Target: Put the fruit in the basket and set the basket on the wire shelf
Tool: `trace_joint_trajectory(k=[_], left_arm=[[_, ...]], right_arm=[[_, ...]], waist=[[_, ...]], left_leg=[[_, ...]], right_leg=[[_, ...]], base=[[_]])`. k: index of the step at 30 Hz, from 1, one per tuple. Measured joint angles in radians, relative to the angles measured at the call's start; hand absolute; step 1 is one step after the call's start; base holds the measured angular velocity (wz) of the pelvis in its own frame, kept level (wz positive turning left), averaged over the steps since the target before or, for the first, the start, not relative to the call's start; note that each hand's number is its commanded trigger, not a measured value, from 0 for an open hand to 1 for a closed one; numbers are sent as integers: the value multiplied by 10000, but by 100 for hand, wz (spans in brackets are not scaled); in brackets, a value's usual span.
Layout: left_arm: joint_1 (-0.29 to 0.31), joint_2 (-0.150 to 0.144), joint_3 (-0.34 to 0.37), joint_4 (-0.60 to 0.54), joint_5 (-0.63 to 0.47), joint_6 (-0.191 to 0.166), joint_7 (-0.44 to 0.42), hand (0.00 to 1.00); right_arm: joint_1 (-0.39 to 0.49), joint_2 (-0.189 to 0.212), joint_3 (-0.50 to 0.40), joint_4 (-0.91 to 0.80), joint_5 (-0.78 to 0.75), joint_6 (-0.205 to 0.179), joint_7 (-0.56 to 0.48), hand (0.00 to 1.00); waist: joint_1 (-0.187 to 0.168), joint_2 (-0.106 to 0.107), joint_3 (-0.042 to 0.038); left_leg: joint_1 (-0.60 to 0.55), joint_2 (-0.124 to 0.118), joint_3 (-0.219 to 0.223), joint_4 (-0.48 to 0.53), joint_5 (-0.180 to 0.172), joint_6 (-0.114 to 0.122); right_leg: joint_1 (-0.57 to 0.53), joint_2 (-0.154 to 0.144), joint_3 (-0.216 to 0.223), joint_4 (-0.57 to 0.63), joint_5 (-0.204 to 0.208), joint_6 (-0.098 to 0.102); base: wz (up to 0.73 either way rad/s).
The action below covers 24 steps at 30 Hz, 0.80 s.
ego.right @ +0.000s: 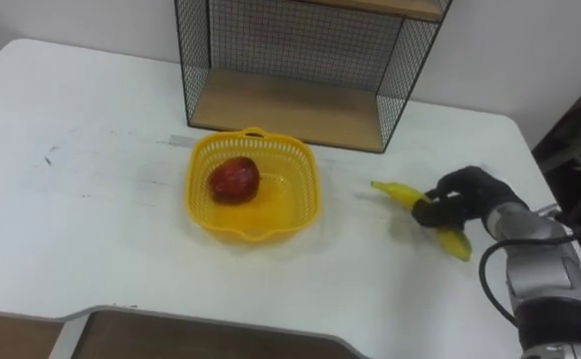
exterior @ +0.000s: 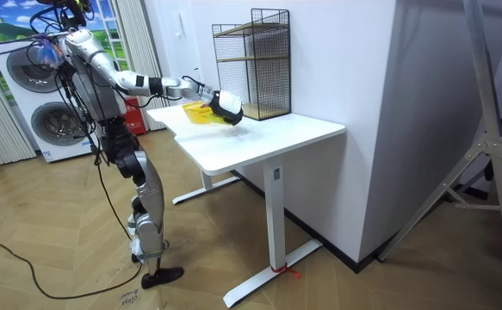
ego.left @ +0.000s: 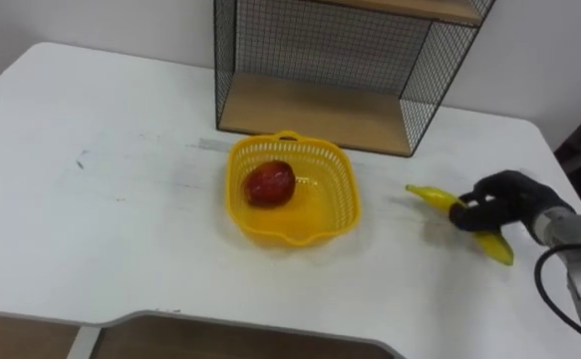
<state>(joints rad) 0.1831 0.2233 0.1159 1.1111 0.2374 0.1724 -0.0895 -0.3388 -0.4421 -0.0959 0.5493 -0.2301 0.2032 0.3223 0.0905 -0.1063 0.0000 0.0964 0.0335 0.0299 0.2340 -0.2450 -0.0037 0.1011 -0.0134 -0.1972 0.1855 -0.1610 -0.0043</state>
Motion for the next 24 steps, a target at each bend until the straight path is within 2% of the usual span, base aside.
trace_joint_trajectory(k=[2,7,9,12,13,18,21,24], left_arm=[[54,8,-20,2,-73,-66,27,0],[31,-1,-20,3,-70,-148,197,0],[49,-3,-21,3,-70,-164,197,0],[76,-8,-23,-3,-17,-143,198,0],[68,-8,-16,-31,-13,-119,198,0],[12,-17,-6,-145,-32,-81,266,0],[-106,-29,-29,-146,-69,-85,396,0],[-285,-12,-432,-147,-89,-123,420,0]], right_arm=[[-1,4,194,-970,89,-33,-13,100],[0,128,356,-1933,128,-117,-14,100],[0,144,358,-2301,157,-134,-13,100],[1,144,369,-2675,314,-137,-6,100],[28,144,370,-2867,330,-129,-1,100],[84,168,387,-3553,226,-115,2,100],[85,324,654,-3838,-195,-106,-41,100],[90,362,1295,-4257,-237,-67,-31,100]], waist=[[-6,-22,-4],[-15,-107,-20],[-5,-86,25],[14,-76,42],[13,-111,13],[56,-105,4],[122,-122,-8],[186,-113,-2]], left_leg=[[22,0,2,-12,2,3],[9,-8,-45,-6,2,4],[-16,-8,-69,-65,-1,5],[-27,-8,-26,-84,0,4],[-79,-9,-26,-77,2,1],[-167,-11,1,-96,5,4],[-157,-10,-10,-93,8,9],[-166,-17,-33,-49,14,14]], right_leg=[[10,0,10,2,0,0],[34,-5,-11,0,0,1],[18,-4,-8,-2,0,1],[-1,2,-7,-8,0,0],[-50,2,-7,-10,0,0],[-157,2,18,4,1,-1],[-162,4,3,9,1,-1],[-161,-6,-3,6,1,-1]], base=[[-2],[3],[0],[0],[0],[0],[0],[0]])
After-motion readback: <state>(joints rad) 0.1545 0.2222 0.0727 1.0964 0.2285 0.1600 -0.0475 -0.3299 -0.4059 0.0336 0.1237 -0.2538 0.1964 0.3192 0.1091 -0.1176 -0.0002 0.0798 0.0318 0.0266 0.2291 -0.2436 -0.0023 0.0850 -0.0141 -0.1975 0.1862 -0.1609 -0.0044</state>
